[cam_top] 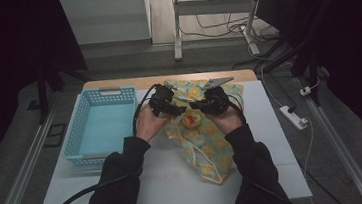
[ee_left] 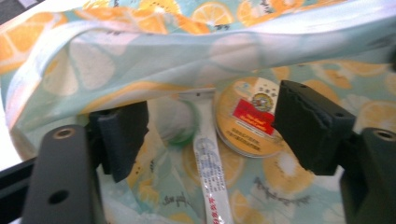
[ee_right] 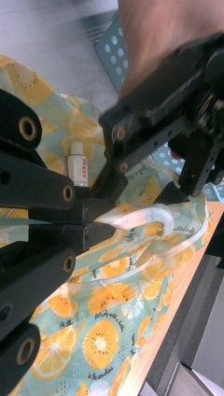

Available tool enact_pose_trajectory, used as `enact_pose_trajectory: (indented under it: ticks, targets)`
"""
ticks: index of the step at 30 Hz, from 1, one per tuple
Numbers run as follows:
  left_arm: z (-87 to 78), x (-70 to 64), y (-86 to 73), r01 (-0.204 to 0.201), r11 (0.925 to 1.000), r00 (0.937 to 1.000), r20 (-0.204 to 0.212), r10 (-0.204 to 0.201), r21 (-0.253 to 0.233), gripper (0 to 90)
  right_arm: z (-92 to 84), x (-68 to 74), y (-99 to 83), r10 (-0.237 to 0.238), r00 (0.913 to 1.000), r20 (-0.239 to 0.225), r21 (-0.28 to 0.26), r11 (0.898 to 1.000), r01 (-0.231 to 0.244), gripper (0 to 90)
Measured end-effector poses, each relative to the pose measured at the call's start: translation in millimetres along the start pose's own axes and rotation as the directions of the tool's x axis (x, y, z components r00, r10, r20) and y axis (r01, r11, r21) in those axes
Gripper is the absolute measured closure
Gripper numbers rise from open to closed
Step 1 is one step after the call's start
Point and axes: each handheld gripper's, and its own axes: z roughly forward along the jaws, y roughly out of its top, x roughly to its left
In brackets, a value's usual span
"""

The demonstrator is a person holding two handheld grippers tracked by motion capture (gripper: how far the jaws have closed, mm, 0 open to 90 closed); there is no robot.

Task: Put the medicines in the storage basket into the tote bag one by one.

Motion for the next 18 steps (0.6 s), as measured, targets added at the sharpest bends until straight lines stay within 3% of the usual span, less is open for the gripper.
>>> enact_pose_trajectory:
  ticks: [4, 10, 18]
  targets:
    - [-7.9, -6.5, -0.9, -0.032, 0.9995, 0.9994, 0.011, 0.032, 0.001, 20.2, -0.7, -0.7, 0.0, 0.0, 1.0, 0.002, -0.001, 1.0, 0.0, 89.2]
    - [-19.1, -14.1, -5.9, -0.051, 0.9987, 0.9962, 0.07, 0.051, -0.009, 15.4, -1.6, -0.6, 0.3, 0.004, 1.0, 0.001, -0.004, 1.0, -0.004, 89.2]
    - [-30.8, -24.9, -12.2, -0.075, 0.997, 0.987, 0.141, 0.077, -0.021, 8.1, -1.3, -0.1, 0.4, 0.0, 1.0, -0.001, -0.003, 1.0, 0.0, 89.2]
